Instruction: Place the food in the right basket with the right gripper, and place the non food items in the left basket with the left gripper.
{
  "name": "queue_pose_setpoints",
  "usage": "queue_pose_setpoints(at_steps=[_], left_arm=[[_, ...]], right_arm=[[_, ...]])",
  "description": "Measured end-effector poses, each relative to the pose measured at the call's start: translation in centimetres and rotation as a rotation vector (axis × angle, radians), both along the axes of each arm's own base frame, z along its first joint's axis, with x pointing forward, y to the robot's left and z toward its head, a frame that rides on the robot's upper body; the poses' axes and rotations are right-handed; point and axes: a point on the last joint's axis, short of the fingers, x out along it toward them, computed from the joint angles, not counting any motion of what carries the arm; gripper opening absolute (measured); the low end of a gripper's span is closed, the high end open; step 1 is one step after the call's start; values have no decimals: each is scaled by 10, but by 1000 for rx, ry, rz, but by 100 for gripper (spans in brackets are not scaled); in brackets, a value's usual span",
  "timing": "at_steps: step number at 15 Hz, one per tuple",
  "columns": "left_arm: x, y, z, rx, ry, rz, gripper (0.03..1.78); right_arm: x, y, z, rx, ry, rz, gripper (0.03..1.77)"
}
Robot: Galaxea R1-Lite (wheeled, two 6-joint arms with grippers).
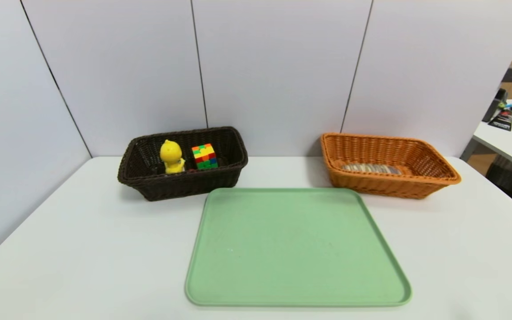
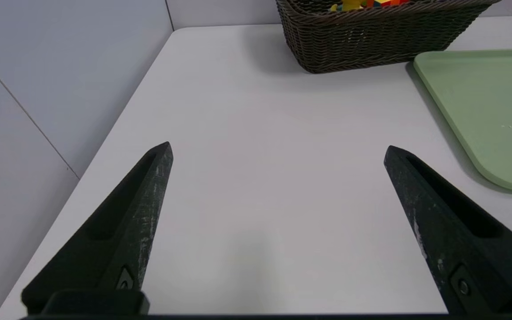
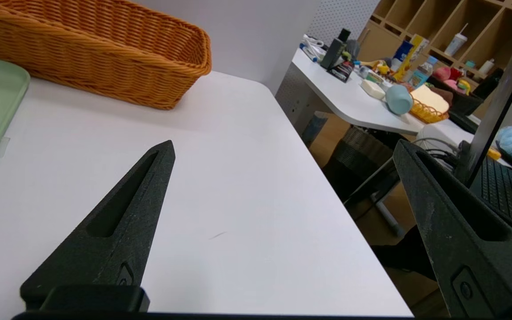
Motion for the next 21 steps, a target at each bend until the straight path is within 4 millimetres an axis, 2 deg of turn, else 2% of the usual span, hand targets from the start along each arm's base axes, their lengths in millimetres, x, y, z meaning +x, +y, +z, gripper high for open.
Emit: queue_pose_setpoints(at_steps=[13,16,21], left_arm=[[-3,0,-39,-6,1,-6,169],[-4,0,-43,-5,-9,-7,169],[0,0,-48,-11,-51,-37,169]], right_arm=[[-17,-1,-8,58,-99,-77,169],[-19,0,-10,52,-100,-36,169],[-34,3,-29,30,-26,103,169]])
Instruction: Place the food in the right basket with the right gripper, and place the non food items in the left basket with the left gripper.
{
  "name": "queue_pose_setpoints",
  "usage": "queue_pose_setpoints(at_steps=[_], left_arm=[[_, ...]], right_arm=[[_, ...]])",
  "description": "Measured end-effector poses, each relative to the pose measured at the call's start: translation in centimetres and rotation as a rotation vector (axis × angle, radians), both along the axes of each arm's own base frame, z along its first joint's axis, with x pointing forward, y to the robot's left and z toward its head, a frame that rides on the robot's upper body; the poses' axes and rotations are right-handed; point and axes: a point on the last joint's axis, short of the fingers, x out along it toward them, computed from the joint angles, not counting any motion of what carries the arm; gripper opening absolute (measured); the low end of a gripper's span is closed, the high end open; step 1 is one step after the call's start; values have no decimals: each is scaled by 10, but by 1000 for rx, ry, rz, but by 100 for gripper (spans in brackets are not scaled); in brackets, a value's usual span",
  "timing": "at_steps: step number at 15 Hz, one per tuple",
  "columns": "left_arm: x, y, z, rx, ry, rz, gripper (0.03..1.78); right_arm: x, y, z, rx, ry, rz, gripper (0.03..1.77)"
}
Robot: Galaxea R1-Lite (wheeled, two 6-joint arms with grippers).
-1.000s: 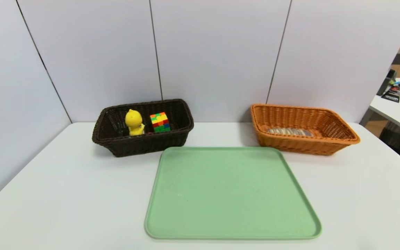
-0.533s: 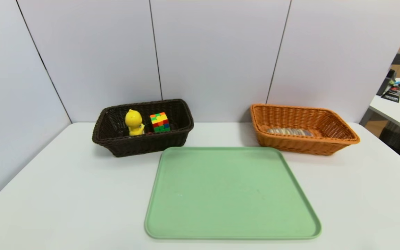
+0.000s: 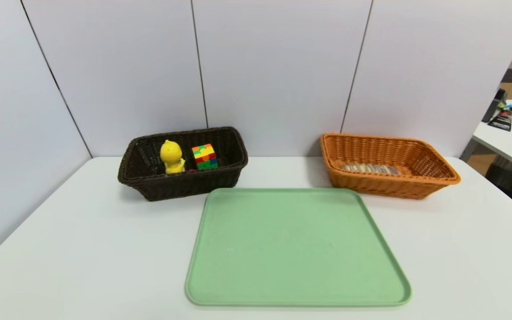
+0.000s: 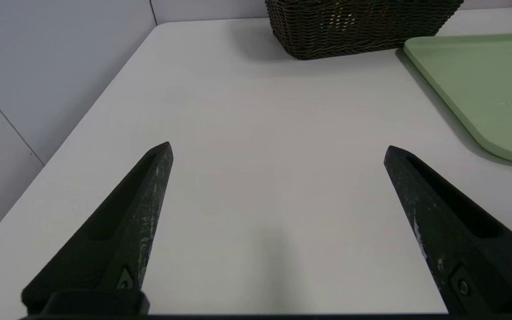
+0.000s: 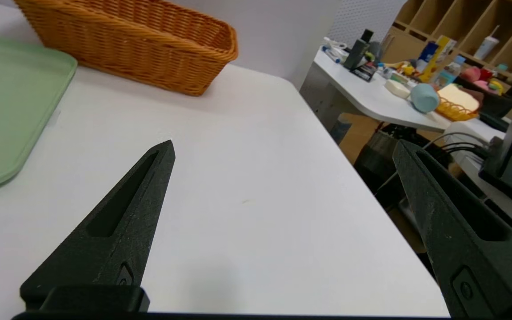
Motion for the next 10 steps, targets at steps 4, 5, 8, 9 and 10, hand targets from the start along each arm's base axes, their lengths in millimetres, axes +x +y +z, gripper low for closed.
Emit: queue_pose_setpoints(at_steps=[4,5,8,9,10], left_arm=[[2,0,-3,-16,-14,-13,169],[2,0,-3,-11,-12,-6,169],[4,0,-10,4,15,0,169],[4,0,-11,5,19,-1,169],[4,0,-11,5,19,-1,169]], right_arm=[[-1,3,-7,-4,-9,142,169],[-1,4,-9,6,-3,178,169],[0,5,-16,30,49,227,169],[0,5,-17,31,53,227,169],[0,5,-17,35,60,229,169]])
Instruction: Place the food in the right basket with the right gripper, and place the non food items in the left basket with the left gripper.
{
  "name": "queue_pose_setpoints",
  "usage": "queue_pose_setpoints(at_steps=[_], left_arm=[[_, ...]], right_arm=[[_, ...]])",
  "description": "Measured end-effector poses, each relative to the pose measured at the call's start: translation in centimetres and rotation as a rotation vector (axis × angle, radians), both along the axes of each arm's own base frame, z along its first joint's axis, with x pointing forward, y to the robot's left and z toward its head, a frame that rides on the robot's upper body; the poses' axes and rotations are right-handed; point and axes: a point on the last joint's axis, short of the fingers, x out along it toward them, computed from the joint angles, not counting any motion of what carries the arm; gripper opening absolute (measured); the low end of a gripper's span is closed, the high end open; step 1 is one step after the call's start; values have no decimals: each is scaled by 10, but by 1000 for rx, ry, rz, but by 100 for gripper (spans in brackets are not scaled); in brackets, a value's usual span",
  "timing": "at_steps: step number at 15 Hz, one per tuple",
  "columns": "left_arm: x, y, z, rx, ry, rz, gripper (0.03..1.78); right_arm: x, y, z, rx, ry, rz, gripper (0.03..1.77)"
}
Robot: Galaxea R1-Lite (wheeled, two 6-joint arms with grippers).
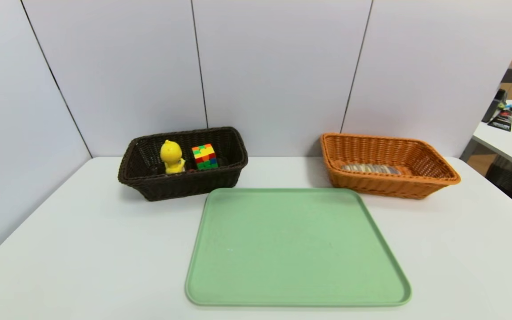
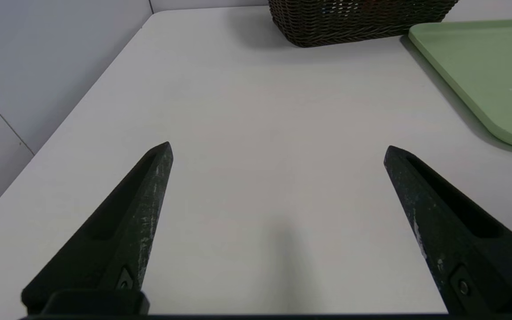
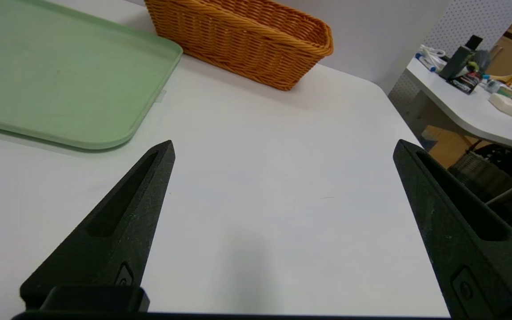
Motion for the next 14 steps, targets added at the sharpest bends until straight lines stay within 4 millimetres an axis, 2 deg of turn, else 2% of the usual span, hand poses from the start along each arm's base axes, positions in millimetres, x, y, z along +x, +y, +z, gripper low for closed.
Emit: queue_pose_setpoints(at_steps=[9,14], left_arm=[[0,0,-1,-6,2,-4,169],[0,0,0,-17,-1,-2,169]], right_arm=[[-2,1,-1,7,42,65,169],[-1,1,-3,176,51,62,169]])
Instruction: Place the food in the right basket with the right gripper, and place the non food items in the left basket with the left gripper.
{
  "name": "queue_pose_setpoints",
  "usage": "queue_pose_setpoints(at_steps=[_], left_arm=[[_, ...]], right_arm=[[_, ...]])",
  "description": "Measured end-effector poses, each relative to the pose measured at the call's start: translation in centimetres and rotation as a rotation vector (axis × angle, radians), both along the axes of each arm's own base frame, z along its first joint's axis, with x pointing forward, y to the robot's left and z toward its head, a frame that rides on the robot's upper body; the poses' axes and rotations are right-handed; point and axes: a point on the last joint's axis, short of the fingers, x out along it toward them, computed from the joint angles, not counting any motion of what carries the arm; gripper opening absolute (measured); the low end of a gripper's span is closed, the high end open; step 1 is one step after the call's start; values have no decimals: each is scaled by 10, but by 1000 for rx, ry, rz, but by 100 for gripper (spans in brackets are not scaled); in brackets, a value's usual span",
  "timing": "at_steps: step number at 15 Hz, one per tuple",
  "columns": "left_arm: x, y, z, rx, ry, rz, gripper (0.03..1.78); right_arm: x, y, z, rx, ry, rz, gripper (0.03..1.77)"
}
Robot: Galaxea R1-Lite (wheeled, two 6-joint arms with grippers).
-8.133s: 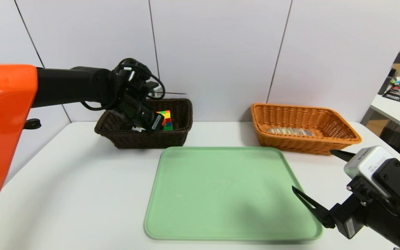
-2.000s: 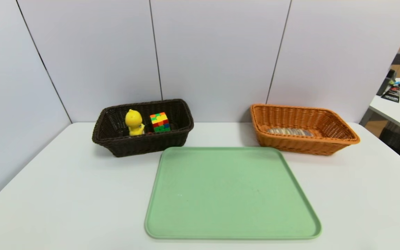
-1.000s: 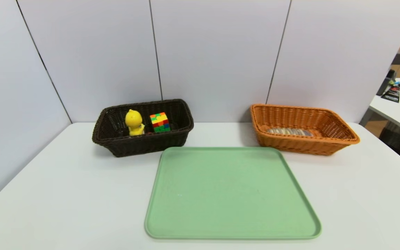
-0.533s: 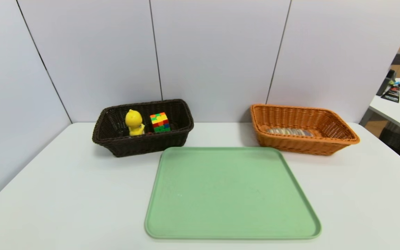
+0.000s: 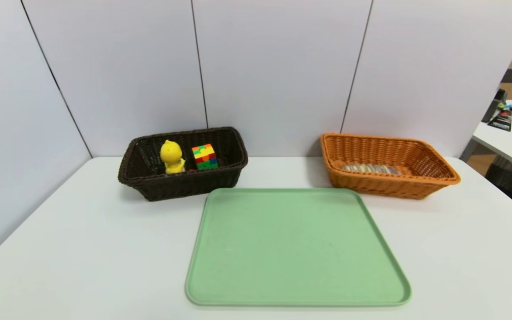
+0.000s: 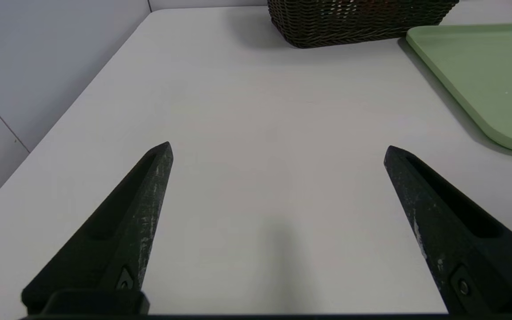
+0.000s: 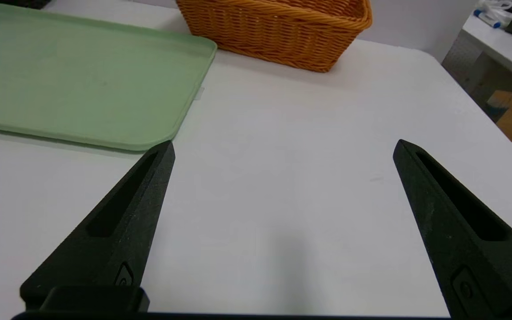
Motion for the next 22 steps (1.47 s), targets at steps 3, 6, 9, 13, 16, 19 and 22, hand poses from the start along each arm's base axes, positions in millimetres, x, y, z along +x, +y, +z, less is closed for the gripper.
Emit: queue_pose_setpoints(at_steps=[3,6,9,13,16,19,22], left_arm=[[0,0,0,0,0,0,169],[0,0,0,-1,0,0,169],[0,0,0,-20,-2,8,169],[0,0,0,-39,0,11,169],[0,0,0,-39,0,12,169],[0,0,0,-39,0,12,169],[0,0,0,-39,0,12,169]], right_arm=[[0,0,-2,32,16,-6,169],[0,0,-1,65,8,-18,169],[0,-1,-1,144,5,-58,169],[0,-1,-1,147,5,-60,169],[0,-1,-1,147,5,-60,170],[0,-1,-1,147,5,-60,170],[0,-1,-1,148,6,-60,170]])
